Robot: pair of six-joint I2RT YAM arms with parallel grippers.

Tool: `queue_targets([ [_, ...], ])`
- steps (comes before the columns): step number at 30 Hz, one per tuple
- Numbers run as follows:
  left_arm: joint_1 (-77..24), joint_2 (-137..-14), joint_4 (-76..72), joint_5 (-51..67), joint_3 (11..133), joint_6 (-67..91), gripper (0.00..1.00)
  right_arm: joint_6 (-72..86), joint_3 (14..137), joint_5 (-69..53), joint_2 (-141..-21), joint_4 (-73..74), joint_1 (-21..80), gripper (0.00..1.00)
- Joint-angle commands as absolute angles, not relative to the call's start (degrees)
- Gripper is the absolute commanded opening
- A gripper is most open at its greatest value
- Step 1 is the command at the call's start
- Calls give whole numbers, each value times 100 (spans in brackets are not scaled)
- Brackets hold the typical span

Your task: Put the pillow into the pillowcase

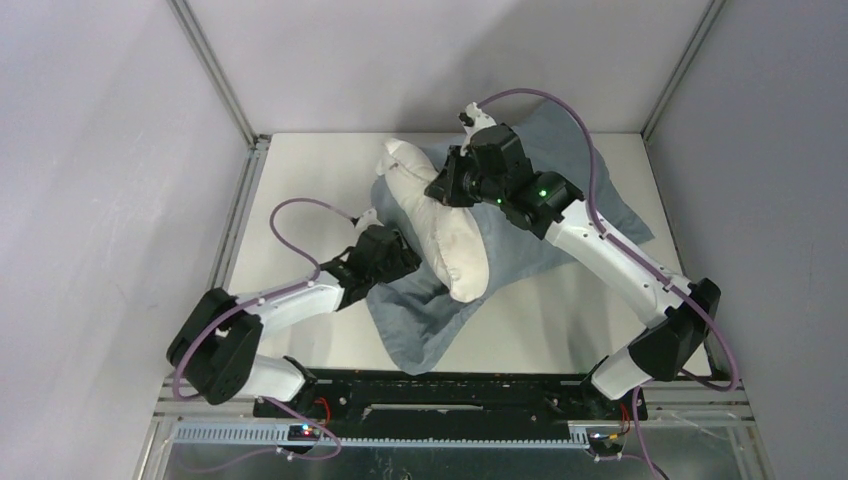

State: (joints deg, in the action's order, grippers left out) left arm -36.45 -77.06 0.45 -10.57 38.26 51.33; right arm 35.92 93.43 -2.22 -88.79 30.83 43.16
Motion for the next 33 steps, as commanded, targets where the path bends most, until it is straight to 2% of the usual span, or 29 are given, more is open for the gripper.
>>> queue_targets([
  [1,-3904,-7999,-299,-1487,4187,5280,63,3920,9413,-354,-8424,2207,4379,0],
  [11,-4218,-7318,-624,-1504,3840,5554,53,3900,9474,-382,-8378,2217,4375,0],
  [14,-4341,-7092,-580,-1639,3817,5489,54,3932,9483,-395,-8386,2177,4383,0],
  [18,-4383,-7361,-619,-1720,3990,5419,58,3962,9499,-370,-8385,2161,4393,0],
  [25,-4388,-8115,-1159,-1874,4167,5396,57,3955,9593,-251,-8419,2272,4430,0],
  [29,-4410,-8161,-1521,-1847,4087,5392,43,3884,9607,-81,-8452,2358,4473,0],
  [31,-4423,-8106,-1518,-1871,4055,5321,32,3852,9544,-5,-8427,2352,4478,0],
  [33,-4421,-7935,-1564,-1884,3929,5283,15,3793,9515,83,-8440,2389,4472,0],
])
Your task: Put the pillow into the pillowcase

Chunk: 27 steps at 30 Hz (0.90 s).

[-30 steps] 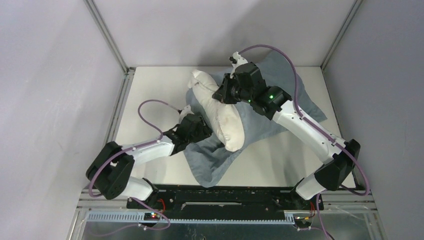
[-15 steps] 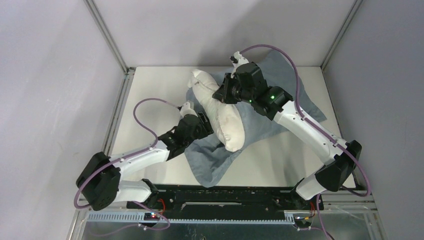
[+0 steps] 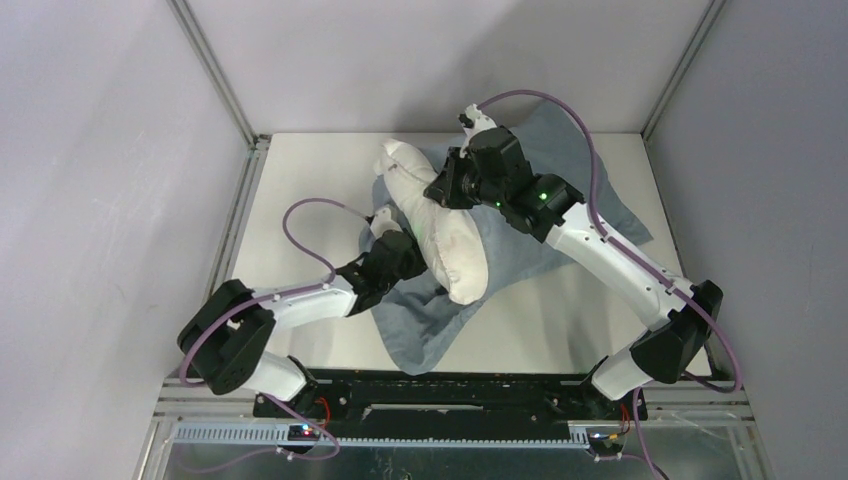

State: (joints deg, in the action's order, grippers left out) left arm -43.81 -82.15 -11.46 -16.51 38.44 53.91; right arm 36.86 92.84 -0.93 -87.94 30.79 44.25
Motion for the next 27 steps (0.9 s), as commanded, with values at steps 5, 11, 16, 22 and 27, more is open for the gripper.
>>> queue_targets([
  [5,-4417,-7312,-1418,-1825,3598,5161,0,3564,9610,554,-8634,2701,4376,0],
  [11,-4320,-6287,-768,-1679,3168,4846,0,3508,9406,765,-8827,2767,4181,0],
  [16,-3915,-5544,-554,-1347,2611,4799,0,3525,9219,824,-8957,2773,4103,0],
  [22,-3303,-5207,-738,-732,2079,4705,0,3597,8892,785,-9026,2652,4062,0],
  [27,-3082,-5433,-952,-697,1955,4669,0,3744,8860,187,-8971,2433,4099,0],
])
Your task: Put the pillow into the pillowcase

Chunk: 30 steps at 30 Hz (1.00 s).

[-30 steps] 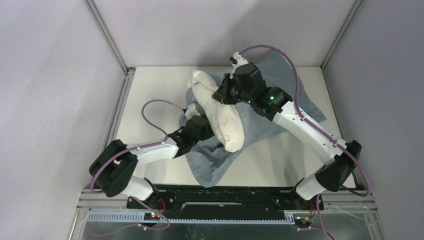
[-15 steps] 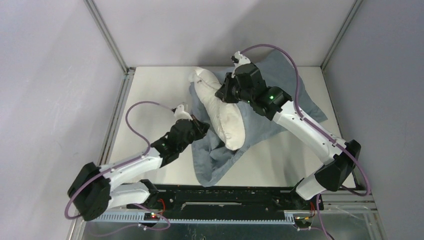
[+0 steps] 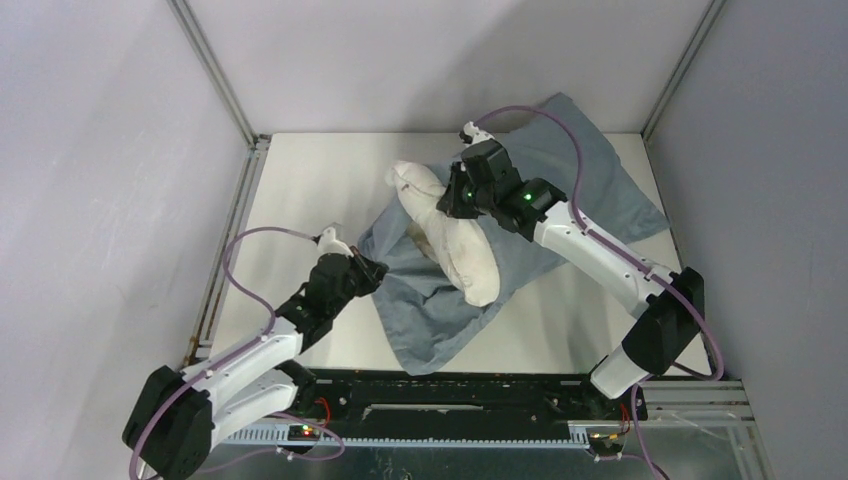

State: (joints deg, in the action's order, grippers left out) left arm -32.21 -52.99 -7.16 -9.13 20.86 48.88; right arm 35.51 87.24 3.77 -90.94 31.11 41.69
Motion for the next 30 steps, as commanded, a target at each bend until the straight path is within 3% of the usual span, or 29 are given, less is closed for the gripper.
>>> queue_targets([
  [1,-3082,-5553,-1029,-633,2009,4631,0,3749,8923,159,-8955,2423,4173,0],
  [8,-3085,-6449,-1452,137,2628,4503,15,3580,9618,412,-9054,2715,4645,0],
  [12,-3131,-6459,-1420,314,2876,4516,29,3584,9747,387,-9103,2775,4645,0],
  [16,-3304,-6220,-979,353,3184,4454,35,3586,9887,412,-9117,2830,4649,0],
  [27,-3870,-5996,219,-851,3763,4491,46,3630,10178,463,-9164,2902,4696,0],
  [30,-3972,-6065,703,-1257,4010,4380,54,3615,10219,490,-9185,2936,4698,0],
])
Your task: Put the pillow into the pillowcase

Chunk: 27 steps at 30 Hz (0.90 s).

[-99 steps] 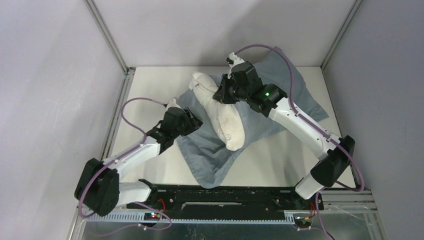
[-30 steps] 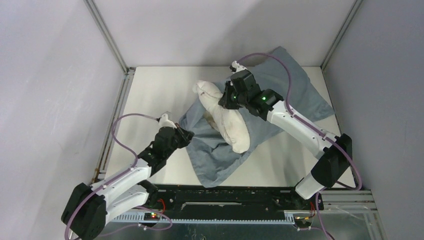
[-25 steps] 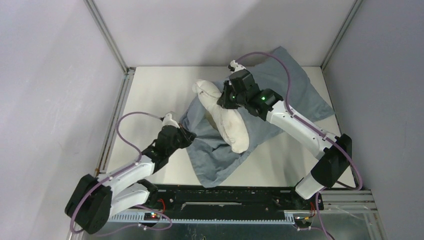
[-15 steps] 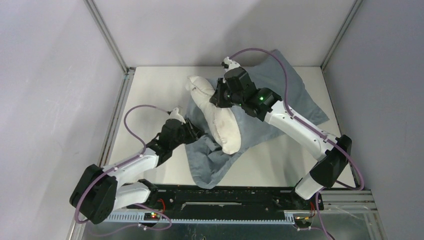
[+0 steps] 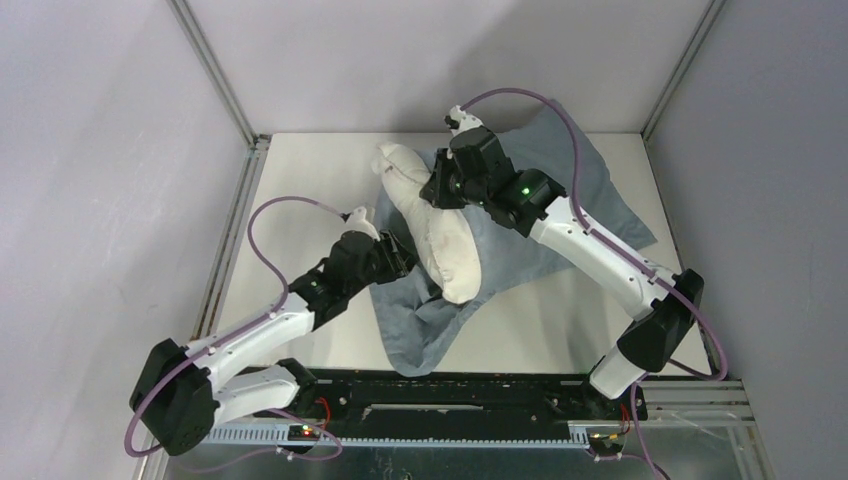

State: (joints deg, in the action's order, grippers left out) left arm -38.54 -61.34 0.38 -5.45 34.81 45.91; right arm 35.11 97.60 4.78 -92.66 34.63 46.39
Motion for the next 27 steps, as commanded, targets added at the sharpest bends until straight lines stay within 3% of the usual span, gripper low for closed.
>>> queue_targets([
  [1,-3987,-6114,839,-1377,4058,4370,57,3610,10228,492,-9189,2948,4701,0],
  [6,-3985,-6605,560,-1582,3987,4414,74,3615,10249,492,-9217,2937,4721,0],
  [13,-3984,-7683,-195,-1607,4297,4507,70,3552,10217,589,-9209,2995,4757,0],
  [15,-3961,-7702,-286,-1730,4324,4460,58,3471,10160,635,-9209,3052,4749,0],
  [18,-3850,-7362,-210,-1881,4193,4348,26,3165,10256,421,-9416,3341,4697,0],
  [21,-3527,-6664,-144,-1699,3813,4286,2,2828,10219,329,-9703,3696,4691,0],
  [27,-2468,-5336,341,-782,3351,3948,0,2325,9355,456,-9814,3700,4796,0],
])
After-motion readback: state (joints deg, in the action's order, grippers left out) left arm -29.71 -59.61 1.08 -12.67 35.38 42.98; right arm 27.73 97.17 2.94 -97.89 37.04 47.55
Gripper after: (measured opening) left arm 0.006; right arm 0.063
